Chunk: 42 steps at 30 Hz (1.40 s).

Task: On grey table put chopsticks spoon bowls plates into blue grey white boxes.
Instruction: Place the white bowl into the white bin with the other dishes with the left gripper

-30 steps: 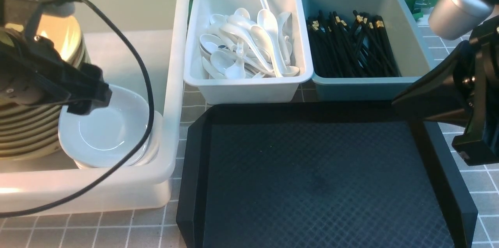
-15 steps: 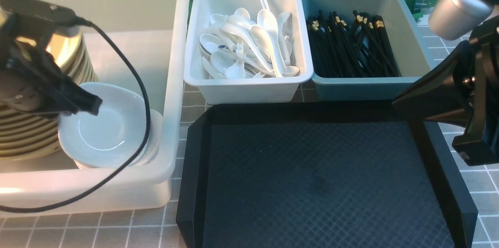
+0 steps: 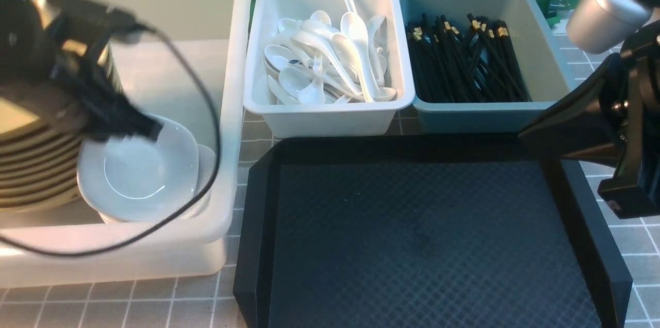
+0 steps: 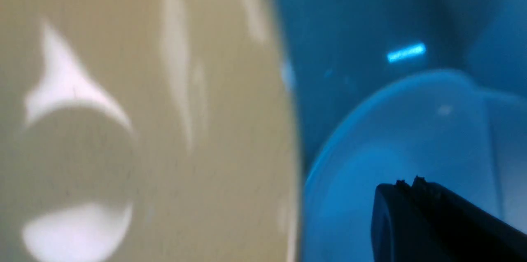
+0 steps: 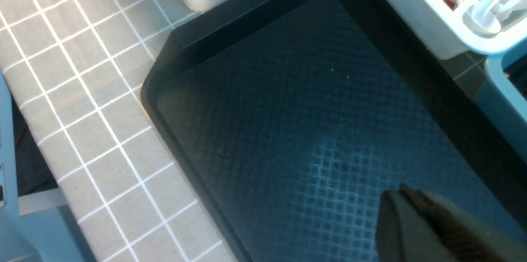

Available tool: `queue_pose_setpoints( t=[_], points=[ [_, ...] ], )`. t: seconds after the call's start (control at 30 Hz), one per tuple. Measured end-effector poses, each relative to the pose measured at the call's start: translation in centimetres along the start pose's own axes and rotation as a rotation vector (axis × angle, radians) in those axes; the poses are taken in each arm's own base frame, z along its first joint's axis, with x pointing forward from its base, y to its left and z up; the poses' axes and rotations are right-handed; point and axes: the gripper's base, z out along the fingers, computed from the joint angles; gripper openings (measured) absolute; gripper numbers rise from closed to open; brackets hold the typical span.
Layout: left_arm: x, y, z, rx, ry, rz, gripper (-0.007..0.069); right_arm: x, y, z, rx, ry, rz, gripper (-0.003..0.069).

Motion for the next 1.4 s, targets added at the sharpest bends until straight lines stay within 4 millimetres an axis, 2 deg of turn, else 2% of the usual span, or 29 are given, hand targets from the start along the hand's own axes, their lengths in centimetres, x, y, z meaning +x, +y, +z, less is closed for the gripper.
queue_pose_setpoints(
  t=[0.13,0.23,0.3,0.43,0.53,0.57,0.7,0.8,1.03,1.23,1.4],
  points=[
    [-2.7,-0.5,-1.9,0.009,-0.015,0.014,-0.0002,-0.1,0.0,0.0,0.004,-0.006,-0.001,0.0062],
    [-3.4,-0.3,-1.7,0.003,0.067,0.012,0.0029,-0.1,0.0,0.0,0.004,-0.007,-0.004,0.0062],
    [-3.1,-0.3,-0.8,0.006,0.196,0.018,0.0091,-0.1,0.0,0.0,0.005,-0.007,-0.009,0.0064],
    [-1.9,-0.6,0.0,0.020,0.307,0.024,0.0192,0.0,0.0,0.0,0.004,-0.002,-0.012,0.0067],
    [0.2,-0.8,-1.3,0.014,0.329,-0.014,0.0270,0.0,0.0,0.0,0.004,-0.001,-0.014,0.0066],
    [0.3,-0.8,-1.4,0.013,0.328,-0.019,0.0270,0.0,0.0,0.0,0.004,-0.001,-0.014,0.0066],
    [3.1,-0.5,-4.1,-0.038,0.245,-0.134,0.0283,0.0,0.0,0.0,0.004,-0.002,-0.025,0.0068],
    [4.5,-0.1,-4.2,-0.084,0.210,-0.219,0.0284,-0.1,-0.1,0.0,0.006,-0.007,-0.027,0.0069],
    [6.4,0.4,-1.7,-0.123,0.221,-0.341,0.0284,-0.1,-0.1,0.0,0.011,-0.014,-0.028,0.0073],
    [5.8,0.1,-0.4,-0.099,0.127,-0.408,0.0267,-0.1,-0.1,0.0,0.011,-0.015,-0.028,0.0076],
    [5.6,0.0,0.9,-0.103,0.153,-0.407,0.0213,-0.1,-0.1,0.0,0.011,-0.015,-0.028,0.0077]
  ],
)
